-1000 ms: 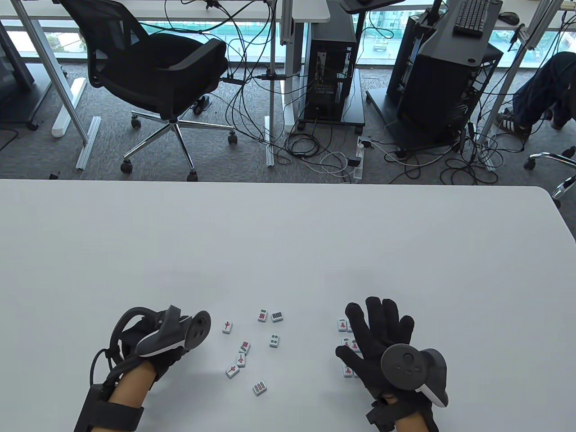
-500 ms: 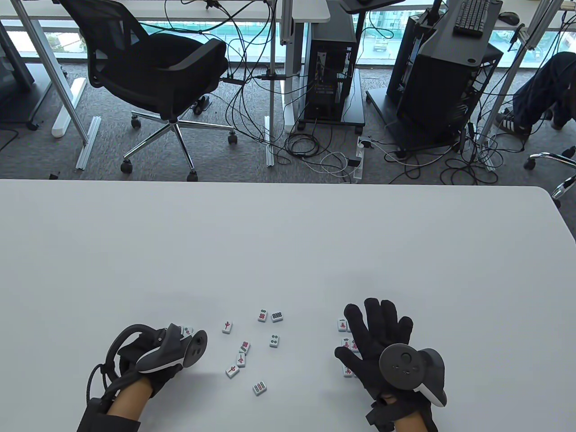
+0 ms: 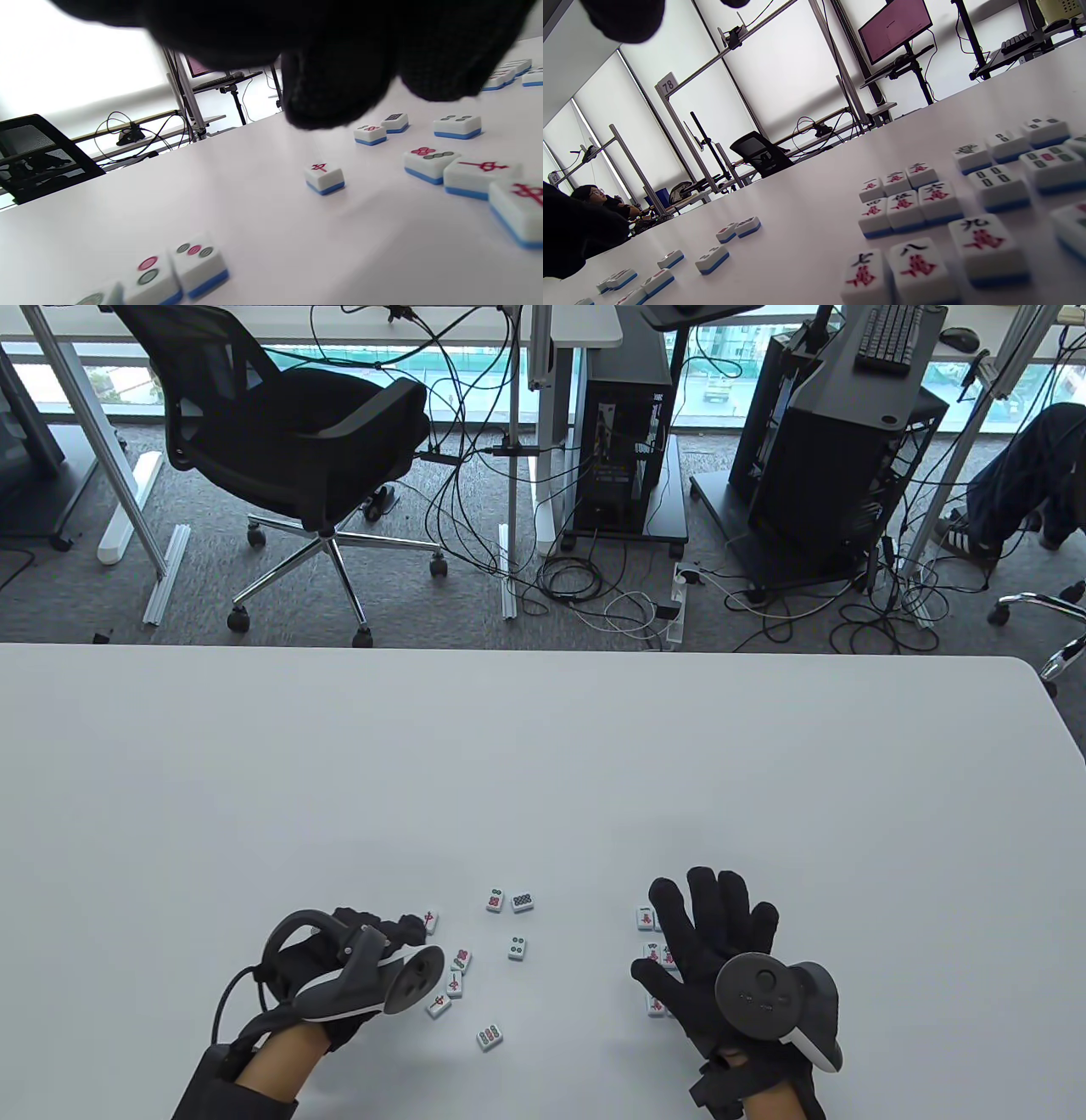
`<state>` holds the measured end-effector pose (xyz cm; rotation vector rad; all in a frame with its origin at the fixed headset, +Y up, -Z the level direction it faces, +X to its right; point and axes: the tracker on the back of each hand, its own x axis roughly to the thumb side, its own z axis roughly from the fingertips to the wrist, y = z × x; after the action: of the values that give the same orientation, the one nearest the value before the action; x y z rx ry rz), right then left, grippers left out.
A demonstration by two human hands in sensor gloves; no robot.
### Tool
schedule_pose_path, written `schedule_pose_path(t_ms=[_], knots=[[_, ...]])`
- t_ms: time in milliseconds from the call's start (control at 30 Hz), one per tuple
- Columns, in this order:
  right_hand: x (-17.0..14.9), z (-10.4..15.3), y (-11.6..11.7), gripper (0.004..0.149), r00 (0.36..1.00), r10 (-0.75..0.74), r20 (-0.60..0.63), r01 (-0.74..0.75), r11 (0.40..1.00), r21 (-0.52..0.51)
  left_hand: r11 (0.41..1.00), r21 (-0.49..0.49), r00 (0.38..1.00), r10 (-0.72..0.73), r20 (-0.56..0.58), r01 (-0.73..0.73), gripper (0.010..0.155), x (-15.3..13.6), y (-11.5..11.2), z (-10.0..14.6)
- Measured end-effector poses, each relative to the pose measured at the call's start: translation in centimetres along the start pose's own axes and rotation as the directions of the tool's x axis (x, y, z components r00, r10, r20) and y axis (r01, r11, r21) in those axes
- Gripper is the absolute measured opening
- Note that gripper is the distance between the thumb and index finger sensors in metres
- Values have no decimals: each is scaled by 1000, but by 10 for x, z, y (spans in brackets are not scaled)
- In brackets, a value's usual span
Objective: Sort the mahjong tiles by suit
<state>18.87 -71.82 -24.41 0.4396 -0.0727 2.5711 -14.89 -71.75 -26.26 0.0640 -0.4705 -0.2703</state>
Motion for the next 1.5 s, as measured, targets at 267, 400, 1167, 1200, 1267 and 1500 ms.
schedule_pose_path(t_ms=[267,400,1167,1200,1267,1500], knots=[[0,0,-2,76,1000,-18,4,18,1000,-13,997,-51,990,-58,128,65,61,57,6,-57],[0,1,-4,76,1000,-26,8,26,999,-19,992,-104,989,-60,136,75,61,71,-1,-76],[-2,1,-3,76,999,-36,4,36,999,-18,986,-164,999,-34,4,34,60,10,2,-45],[-2,1,-3,76,999,-33,5,33,999,-18,985,-168,999,-38,-31,33,60,-3,2,-36],[-2,1,-3,76,1000,-28,5,28,999,-19,983,-182,995,-26,-94,9,60,-24,-1,-18],[-3,1,-2,76,1000,-22,-1,22,1000,-11,957,-241,948,79,-307,-158,60,-78,-33,42]])
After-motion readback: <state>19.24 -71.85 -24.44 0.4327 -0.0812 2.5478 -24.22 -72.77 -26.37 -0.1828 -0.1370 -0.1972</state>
